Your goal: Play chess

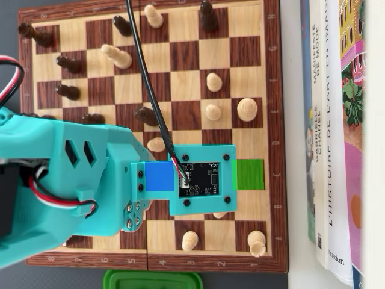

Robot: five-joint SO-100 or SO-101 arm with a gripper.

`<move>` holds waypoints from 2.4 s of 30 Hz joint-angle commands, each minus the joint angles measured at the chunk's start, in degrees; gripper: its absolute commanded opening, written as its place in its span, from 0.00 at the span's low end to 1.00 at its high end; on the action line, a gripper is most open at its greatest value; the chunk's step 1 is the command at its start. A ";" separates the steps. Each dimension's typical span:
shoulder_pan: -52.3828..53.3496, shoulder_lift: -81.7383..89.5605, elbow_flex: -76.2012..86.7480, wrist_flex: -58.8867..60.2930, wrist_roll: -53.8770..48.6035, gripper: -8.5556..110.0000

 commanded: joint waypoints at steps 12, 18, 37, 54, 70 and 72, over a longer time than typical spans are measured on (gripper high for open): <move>-0.18 -5.27 -11.69 -0.62 0.53 0.13; -0.26 -9.49 -16.08 -0.62 0.53 0.13; -2.90 -24.87 -33.84 -0.62 1.85 0.13; -2.81 -33.57 -45.53 -0.09 2.20 0.13; -2.81 -33.66 -44.91 -0.09 2.20 0.13; -2.81 -33.75 -44.91 -0.09 2.20 0.13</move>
